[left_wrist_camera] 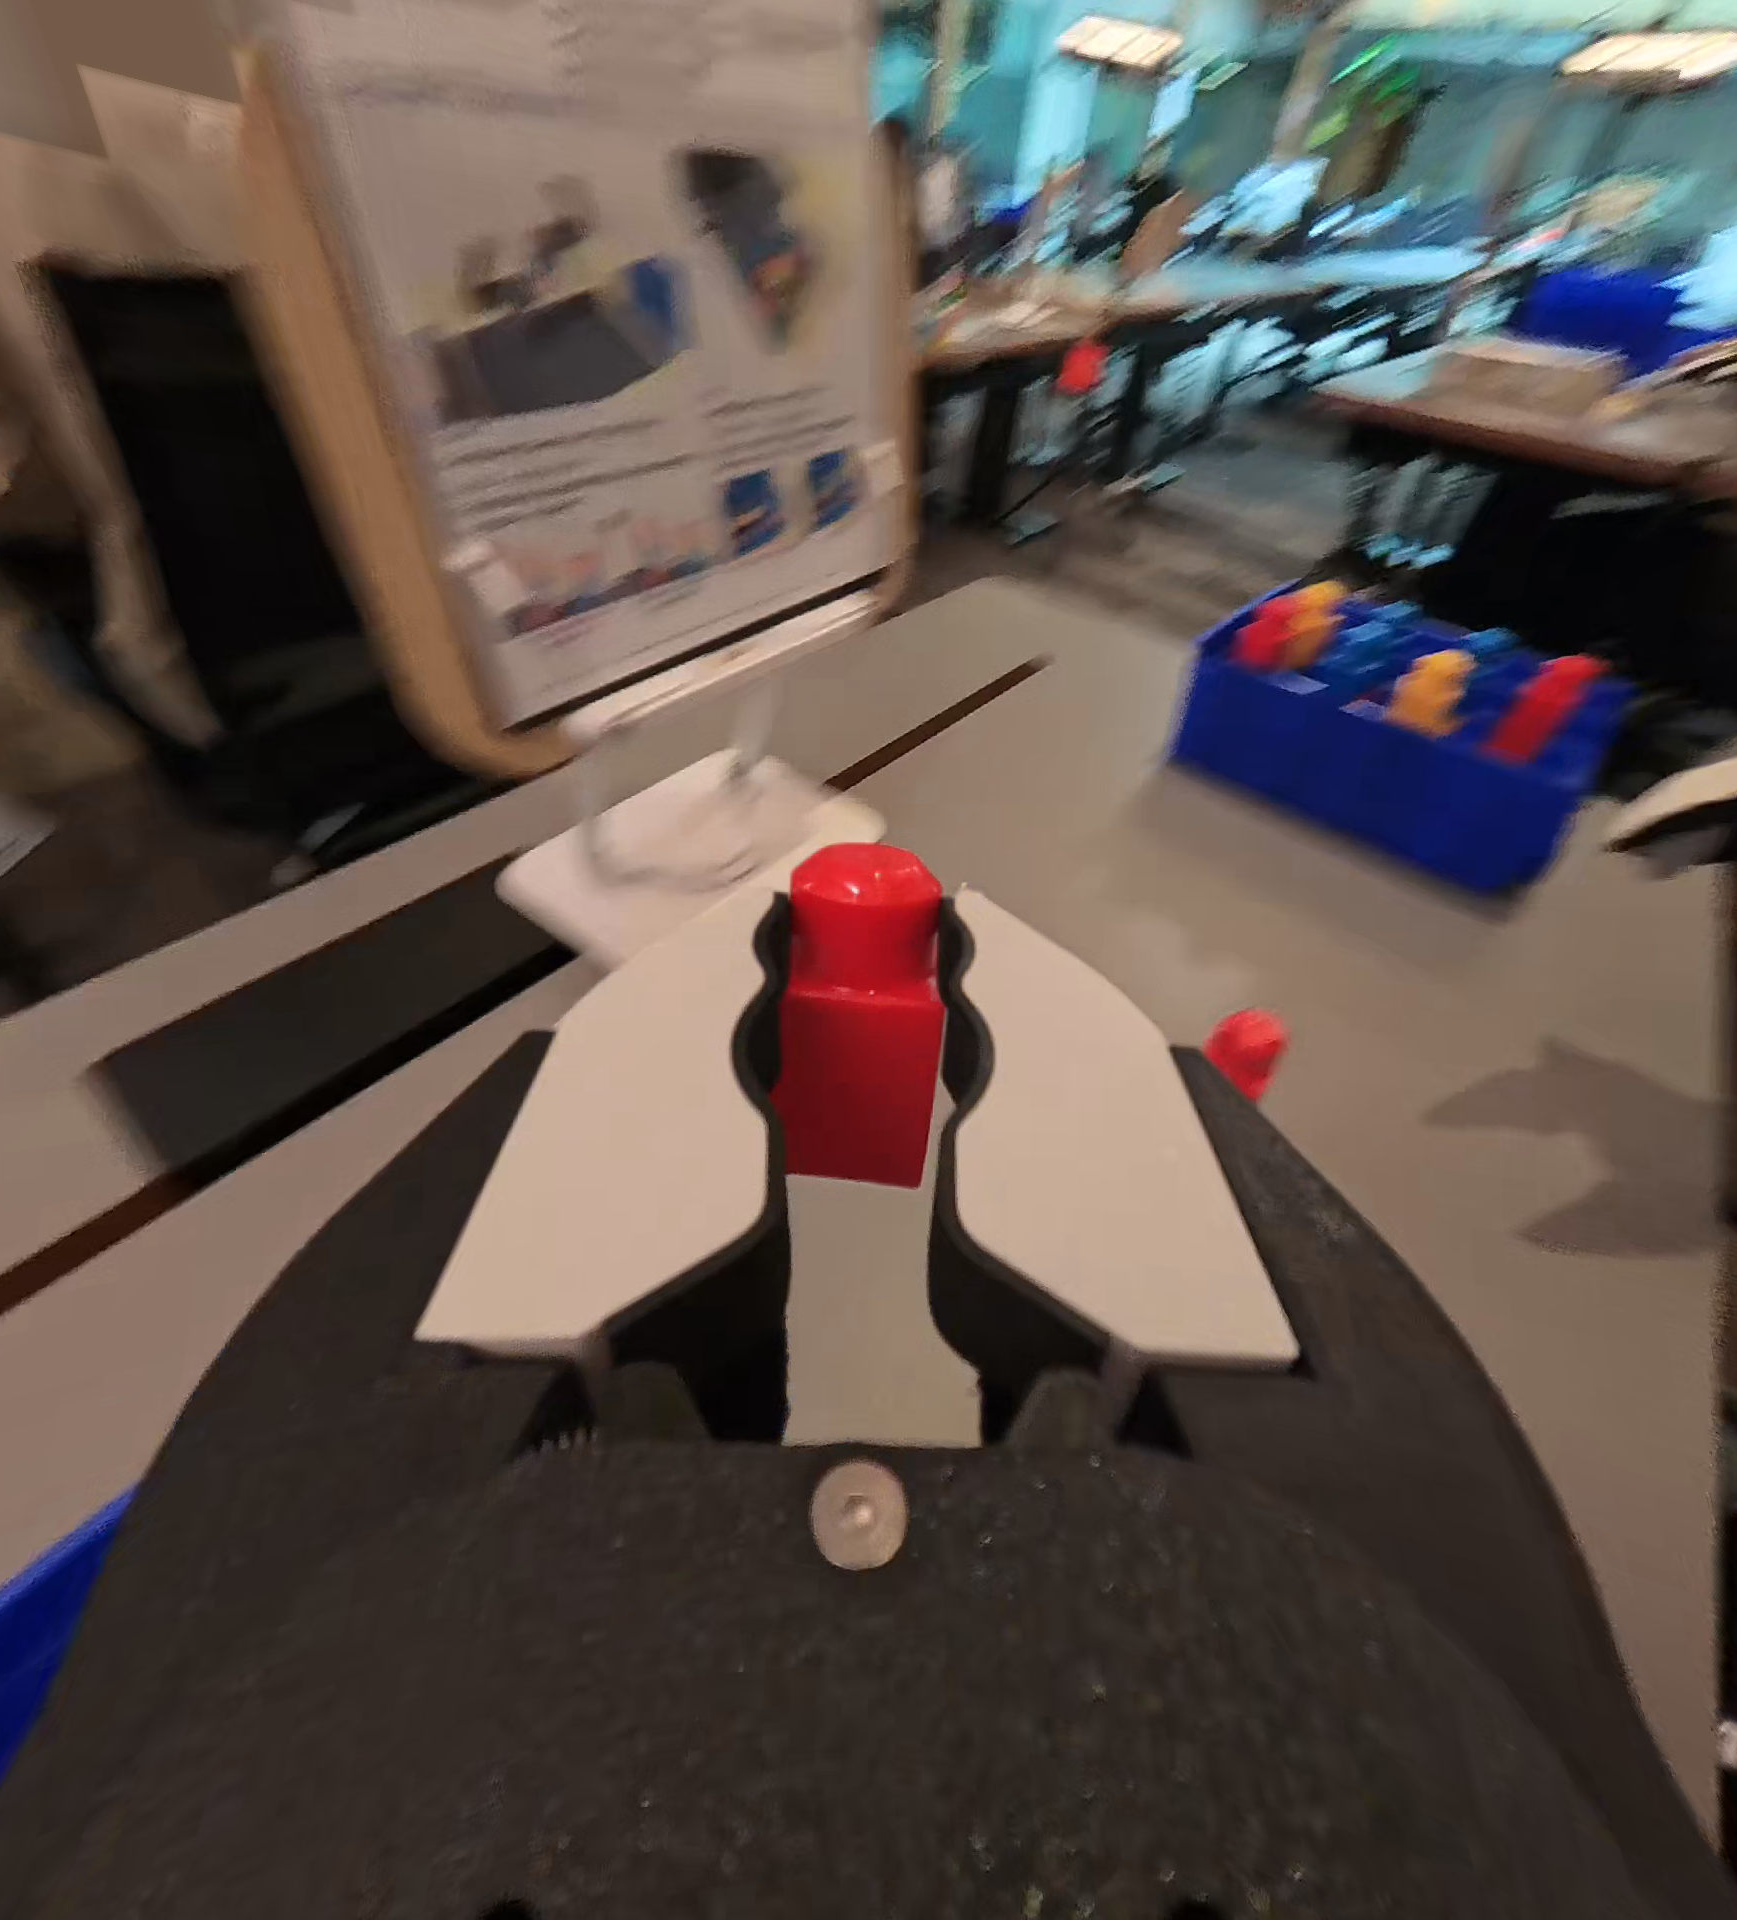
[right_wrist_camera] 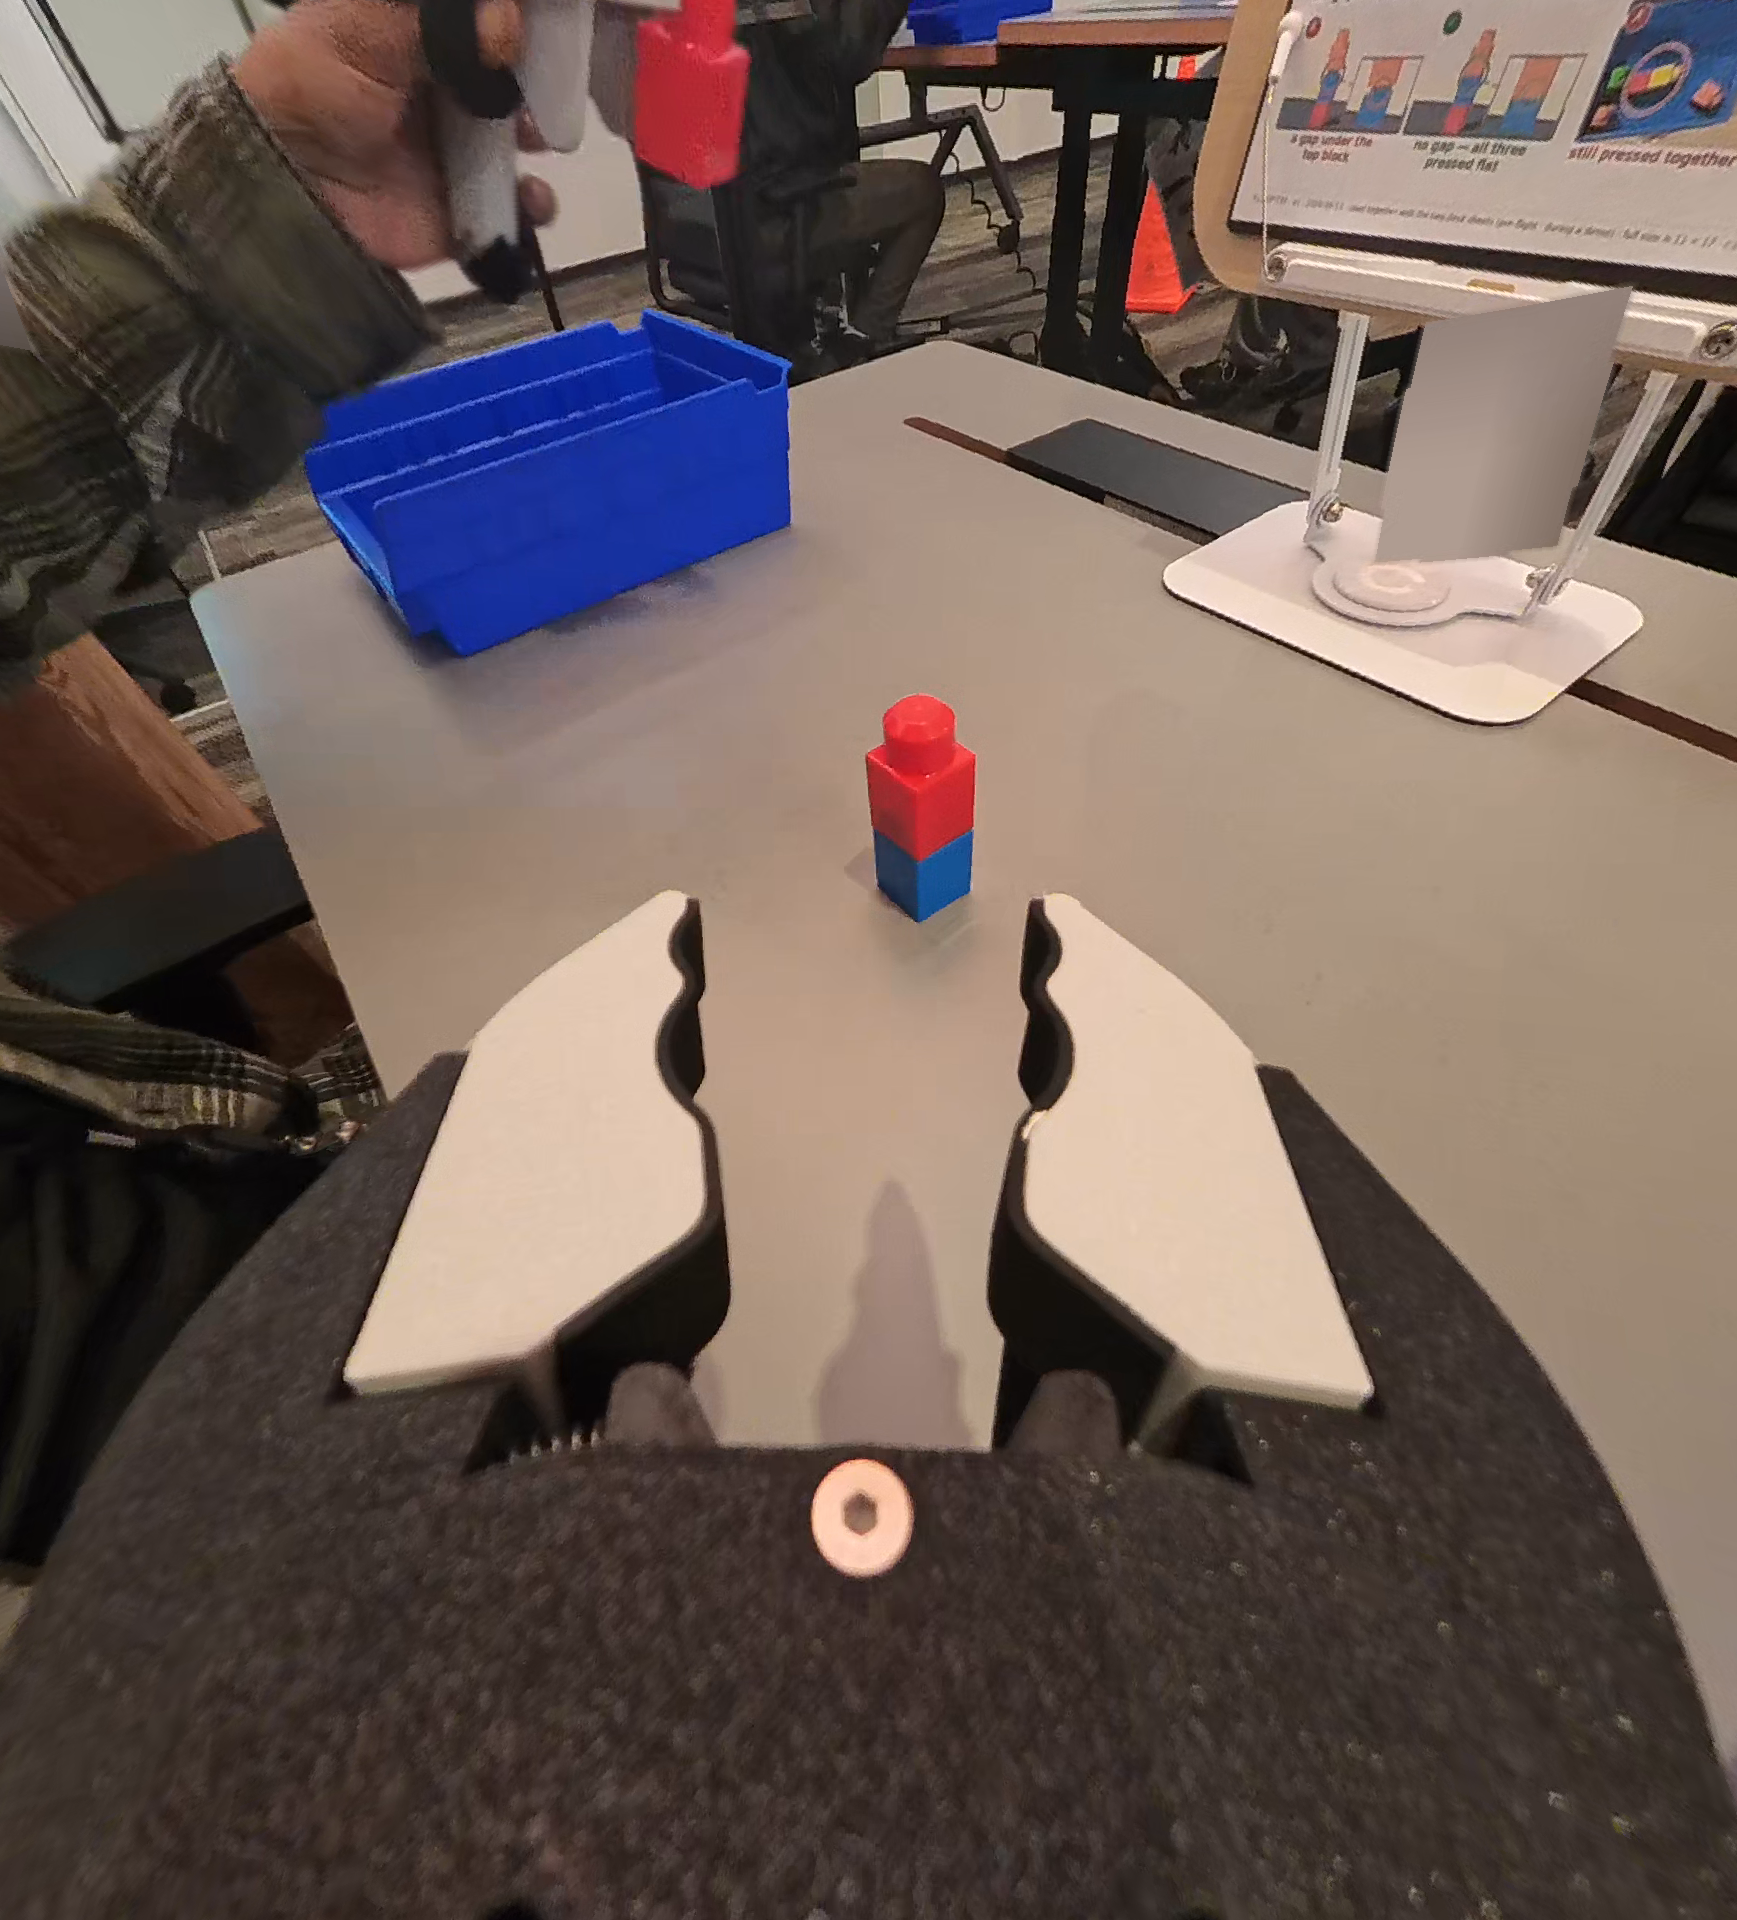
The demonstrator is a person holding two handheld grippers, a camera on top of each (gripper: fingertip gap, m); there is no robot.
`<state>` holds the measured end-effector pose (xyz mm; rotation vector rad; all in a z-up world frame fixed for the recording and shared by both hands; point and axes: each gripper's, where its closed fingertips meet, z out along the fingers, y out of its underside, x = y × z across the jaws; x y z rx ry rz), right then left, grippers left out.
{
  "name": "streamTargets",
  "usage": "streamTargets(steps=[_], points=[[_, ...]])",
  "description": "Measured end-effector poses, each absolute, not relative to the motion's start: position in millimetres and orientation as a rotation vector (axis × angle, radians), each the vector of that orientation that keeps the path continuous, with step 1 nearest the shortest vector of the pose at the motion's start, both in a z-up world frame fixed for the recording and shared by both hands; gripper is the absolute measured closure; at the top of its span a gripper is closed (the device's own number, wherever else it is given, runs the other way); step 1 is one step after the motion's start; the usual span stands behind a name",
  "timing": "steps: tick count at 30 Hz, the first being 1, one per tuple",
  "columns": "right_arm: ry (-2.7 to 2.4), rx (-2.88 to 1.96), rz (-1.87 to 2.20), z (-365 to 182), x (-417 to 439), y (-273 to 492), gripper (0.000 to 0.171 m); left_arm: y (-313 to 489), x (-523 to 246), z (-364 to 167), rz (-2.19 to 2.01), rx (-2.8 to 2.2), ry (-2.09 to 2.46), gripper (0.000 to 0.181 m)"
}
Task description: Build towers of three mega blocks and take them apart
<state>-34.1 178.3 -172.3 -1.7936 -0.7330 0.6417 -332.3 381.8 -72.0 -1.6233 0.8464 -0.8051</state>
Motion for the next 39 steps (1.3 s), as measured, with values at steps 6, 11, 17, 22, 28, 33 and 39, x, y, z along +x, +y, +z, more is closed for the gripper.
streamTargets(steps=[6,11,17,22,28,33,39], points=[[-0.721,-1.798,0.652,-172,-31,174,0.113,323,-187,-111,-1.187,-1.355,1.067,0.155],[-0.714,-1.82,0.652,-178,-27,172,0.113,301,-136,-152,-1.3,-1.235,1.171,0.155],[-0.707,-1.828,0.67,-182,-28,173,0.113,298,-129,-177,-1.378,-1.246,1.195,0.155],[-0.719,-1.838,0.677,-184,-33,177,0.113,300,-130,-194,-1.437,-1.278,1.135,0.155],[-0.722,-1.841,0.673,-184,-36,178,0.113,298,-130,-205,-1.426,-1.284,1.146,0.155],[-0.728,-1.853,0.672,-186,-37,178,0.113,298,-133,-208,-1.366,-1.293,1.168,0.155],[-0.722,-1.858,0.672,-188,-36,178,0.113,295,-139,-212,-1.314,-1.246,1.182,0.155]])
